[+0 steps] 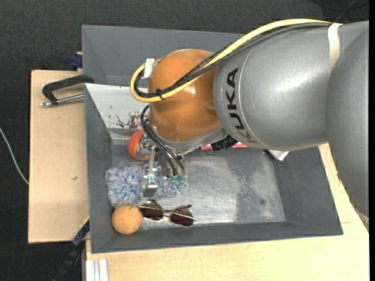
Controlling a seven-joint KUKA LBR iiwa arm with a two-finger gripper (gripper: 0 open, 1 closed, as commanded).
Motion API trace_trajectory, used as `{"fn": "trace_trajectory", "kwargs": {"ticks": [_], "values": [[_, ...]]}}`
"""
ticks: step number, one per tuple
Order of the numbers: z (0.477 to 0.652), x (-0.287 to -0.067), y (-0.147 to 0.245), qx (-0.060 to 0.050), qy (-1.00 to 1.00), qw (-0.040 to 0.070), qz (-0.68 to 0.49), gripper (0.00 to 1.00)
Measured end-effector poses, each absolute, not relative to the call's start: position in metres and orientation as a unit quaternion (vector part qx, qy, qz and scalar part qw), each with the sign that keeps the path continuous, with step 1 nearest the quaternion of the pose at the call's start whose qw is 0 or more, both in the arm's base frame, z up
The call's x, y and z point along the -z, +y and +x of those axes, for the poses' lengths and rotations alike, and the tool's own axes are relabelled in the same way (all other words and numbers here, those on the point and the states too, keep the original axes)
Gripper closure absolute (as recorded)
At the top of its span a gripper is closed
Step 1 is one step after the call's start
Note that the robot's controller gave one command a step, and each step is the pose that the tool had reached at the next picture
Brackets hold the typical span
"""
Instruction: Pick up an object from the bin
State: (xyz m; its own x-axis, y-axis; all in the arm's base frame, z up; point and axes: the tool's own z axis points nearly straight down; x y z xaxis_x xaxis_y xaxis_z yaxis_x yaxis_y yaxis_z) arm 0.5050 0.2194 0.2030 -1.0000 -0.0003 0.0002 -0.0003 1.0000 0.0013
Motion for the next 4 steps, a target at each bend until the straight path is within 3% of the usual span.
{"fn": "trace_trajectory", "kwargs": {"ticks": [1, 2, 3, 4], "values": [[0.505, -0.196, 0.21, 0.001, -0.995, 0.0, 0.099, 0.0], [0.529, -0.19, 0.197, 0.001, -0.984, -0.003, 0.176, 0.0], [0.534, -0.184, 0.199, 0.001, -0.996, -0.001, 0.088, 0.0], [0.521, -0.079, 0.2, 0.003, -0.963, -0.012, 0.27, 1.0]]}}
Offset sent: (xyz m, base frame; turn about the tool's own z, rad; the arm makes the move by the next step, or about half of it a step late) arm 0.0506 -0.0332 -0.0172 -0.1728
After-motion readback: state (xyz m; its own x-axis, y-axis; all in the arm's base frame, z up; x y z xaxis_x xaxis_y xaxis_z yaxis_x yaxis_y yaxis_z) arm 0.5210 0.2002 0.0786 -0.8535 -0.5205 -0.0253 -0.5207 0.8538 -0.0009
